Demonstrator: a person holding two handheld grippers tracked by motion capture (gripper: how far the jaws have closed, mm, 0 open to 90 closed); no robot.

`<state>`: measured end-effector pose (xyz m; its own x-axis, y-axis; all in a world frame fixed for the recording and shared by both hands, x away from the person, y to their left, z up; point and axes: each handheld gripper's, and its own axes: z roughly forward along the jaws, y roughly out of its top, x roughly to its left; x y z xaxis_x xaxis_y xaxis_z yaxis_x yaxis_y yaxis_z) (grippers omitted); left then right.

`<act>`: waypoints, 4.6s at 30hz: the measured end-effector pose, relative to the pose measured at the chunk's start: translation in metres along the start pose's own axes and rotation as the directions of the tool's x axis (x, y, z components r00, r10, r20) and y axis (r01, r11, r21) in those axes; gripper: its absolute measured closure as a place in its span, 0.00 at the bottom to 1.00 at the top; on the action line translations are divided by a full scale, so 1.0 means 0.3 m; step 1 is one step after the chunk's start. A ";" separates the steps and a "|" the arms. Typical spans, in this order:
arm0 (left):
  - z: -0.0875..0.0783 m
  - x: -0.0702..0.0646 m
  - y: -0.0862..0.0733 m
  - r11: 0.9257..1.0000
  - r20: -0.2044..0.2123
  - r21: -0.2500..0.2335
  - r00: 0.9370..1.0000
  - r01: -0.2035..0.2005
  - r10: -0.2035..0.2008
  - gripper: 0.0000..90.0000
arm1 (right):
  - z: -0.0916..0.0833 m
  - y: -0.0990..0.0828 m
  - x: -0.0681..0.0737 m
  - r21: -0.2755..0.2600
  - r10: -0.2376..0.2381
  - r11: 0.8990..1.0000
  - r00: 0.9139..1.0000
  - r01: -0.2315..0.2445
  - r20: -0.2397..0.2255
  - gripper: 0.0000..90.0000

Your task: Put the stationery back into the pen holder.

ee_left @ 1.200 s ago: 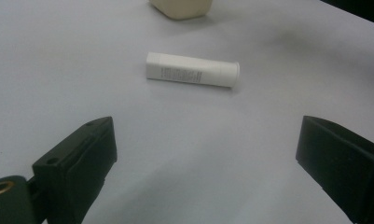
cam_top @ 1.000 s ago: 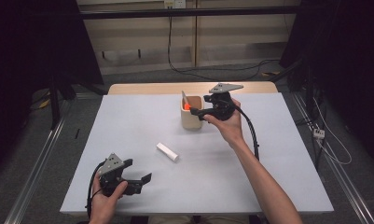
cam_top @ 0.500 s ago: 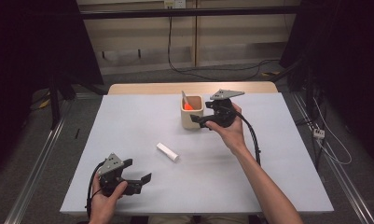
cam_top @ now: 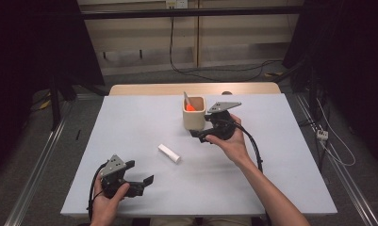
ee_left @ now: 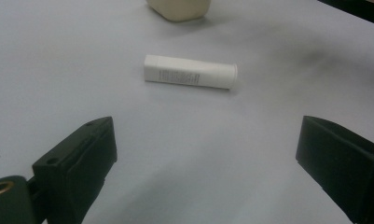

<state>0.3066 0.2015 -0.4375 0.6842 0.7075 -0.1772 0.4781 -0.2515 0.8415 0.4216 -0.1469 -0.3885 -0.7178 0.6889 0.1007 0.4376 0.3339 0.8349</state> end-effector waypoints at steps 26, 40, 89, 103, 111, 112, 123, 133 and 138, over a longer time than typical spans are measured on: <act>0.000 0.001 0.001 1.000 0.007 0.004 1.000 -0.003 0.003 0.06 | 0.121 -0.037 0.148 0.230 -0.012 0.973 0.996 0.032 -0.089 0.25; 0.001 0.001 0.000 1.000 0.006 0.002 1.000 -0.001 0.001 0.05 | 0.199 -0.021 0.210 0.309 -0.034 0.948 0.988 0.080 -0.151 0.42; -0.002 0.006 0.000 1.000 -0.002 0.001 1.000 -0.001 0.001 0.05 | 0.306 -0.017 0.280 0.487 -0.073 0.867 0.993 0.108 -0.092 0.76; -0.003 0.005 -0.001 1.000 -0.002 0.000 1.000 0.001 -0.001 0.06 | 0.270 -0.003 0.272 0.445 -0.056 0.889 0.991 0.105 -0.123 0.76; -0.002 0.004 -0.001 1.000 -0.001 0.000 1.000 -0.001 0.001 0.06 | 0.242 -0.002 0.264 0.422 -0.077 0.898 0.987 0.129 -0.139 0.76; -0.001 0.003 -0.002 1.000 0.000 -0.003 1.000 -0.002 0.002 0.05 | 0.238 -0.005 0.266 0.420 -0.079 0.898 0.986 0.134 -0.145 0.76; 0.021 -0.027 0.004 0.998 0.031 0.018 0.998 -0.053 0.052 0.06 | 0.184 -0.041 0.238 0.421 -0.072 0.897 0.984 0.135 -0.161 0.76; 0.030 -0.059 0.012 0.990 0.019 0.016 0.990 -0.142 0.142 0.06 | 0.117 -0.055 0.197 0.402 -0.049 0.909 0.986 0.111 -0.161 0.76; 0.046 -0.067 0.015 0.986 0.039 0.030 0.986 -0.165 0.163 0.06 | 0.068 -0.067 0.162 0.389 -0.015 0.918 0.989 0.072 -0.149 0.76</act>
<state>0.3026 0.1769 -0.4372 0.7739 0.6308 -0.0569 0.3754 -0.3844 0.8434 0.3888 -0.1069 -0.4115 -0.7968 0.5803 0.1682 0.5608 0.6067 0.5634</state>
